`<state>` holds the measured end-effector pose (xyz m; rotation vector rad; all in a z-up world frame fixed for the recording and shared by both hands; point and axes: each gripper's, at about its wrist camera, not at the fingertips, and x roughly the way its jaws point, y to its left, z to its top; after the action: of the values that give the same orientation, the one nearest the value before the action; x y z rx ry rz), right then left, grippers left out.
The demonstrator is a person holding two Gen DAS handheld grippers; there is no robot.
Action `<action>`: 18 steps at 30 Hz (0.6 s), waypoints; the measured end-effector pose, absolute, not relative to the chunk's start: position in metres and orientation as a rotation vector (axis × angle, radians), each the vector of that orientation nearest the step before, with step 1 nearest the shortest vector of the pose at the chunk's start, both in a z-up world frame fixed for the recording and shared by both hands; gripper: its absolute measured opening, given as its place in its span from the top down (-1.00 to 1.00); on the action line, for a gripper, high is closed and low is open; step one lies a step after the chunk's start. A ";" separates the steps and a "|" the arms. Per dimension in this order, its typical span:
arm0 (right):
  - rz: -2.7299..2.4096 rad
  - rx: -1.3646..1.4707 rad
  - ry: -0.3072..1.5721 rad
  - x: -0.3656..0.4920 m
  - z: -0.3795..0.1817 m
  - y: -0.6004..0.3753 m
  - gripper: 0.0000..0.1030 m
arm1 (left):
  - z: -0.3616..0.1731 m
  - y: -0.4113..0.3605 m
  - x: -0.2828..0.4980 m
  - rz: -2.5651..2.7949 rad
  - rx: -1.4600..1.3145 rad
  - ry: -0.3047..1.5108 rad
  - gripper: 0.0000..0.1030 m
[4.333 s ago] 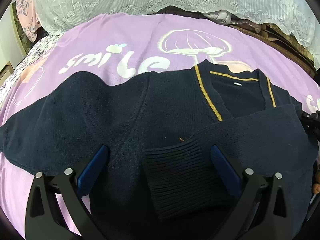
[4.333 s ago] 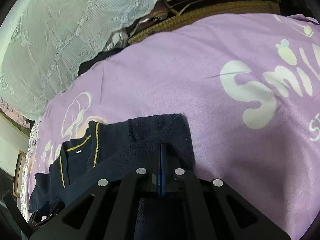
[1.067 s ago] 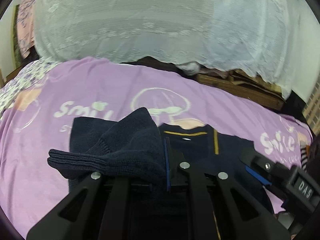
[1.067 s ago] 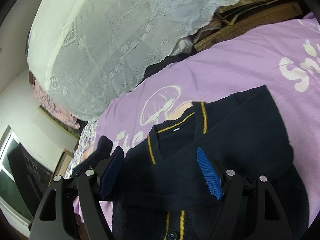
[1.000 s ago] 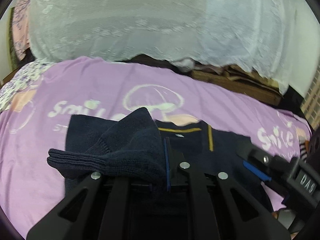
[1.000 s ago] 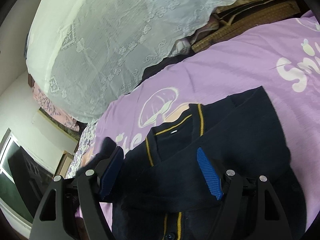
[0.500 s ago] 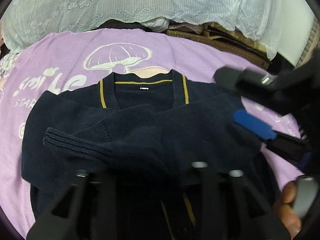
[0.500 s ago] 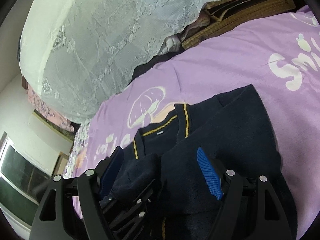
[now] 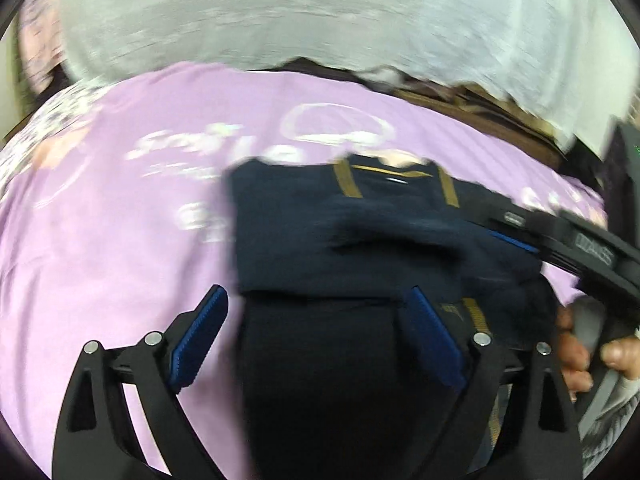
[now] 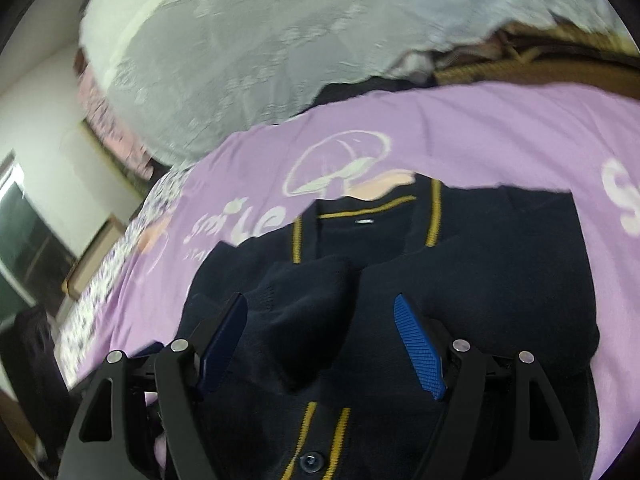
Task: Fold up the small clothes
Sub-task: 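Open the left gripper and lay the sleeve flat on the cardigan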
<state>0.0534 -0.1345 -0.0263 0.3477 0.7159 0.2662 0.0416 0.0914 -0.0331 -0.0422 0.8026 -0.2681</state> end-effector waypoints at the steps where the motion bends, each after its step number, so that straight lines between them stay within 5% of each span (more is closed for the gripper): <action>1: 0.276 0.314 0.712 0.052 -0.024 -0.127 -0.49 | -0.033 0.105 0.045 -0.232 -0.075 0.802 -0.73; 10: 0.184 -0.163 0.668 0.051 -0.024 -0.042 -0.48 | -0.048 0.136 0.098 -0.059 -0.179 0.866 -0.73; 12: 0.150 -0.238 0.679 0.060 -0.031 -0.031 -0.26 | -0.056 0.140 0.102 -0.047 -0.196 0.886 -0.73; 14: 0.130 -0.264 0.707 0.068 -0.037 -0.027 0.39 | -0.058 0.142 0.100 -0.039 -0.185 0.881 -0.73; 15: 0.123 -0.252 0.710 0.071 -0.038 -0.030 0.55 | -0.058 0.141 0.100 -0.035 -0.172 0.877 -0.73; 18: 0.100 -0.152 0.663 0.065 -0.025 -0.050 0.71 | -0.055 0.138 0.097 -0.027 -0.154 0.873 -0.73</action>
<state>0.0654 -0.0501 -0.0254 -0.1520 0.6628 0.0997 0.0971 0.1384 -0.0548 -0.1544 0.8727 -0.0265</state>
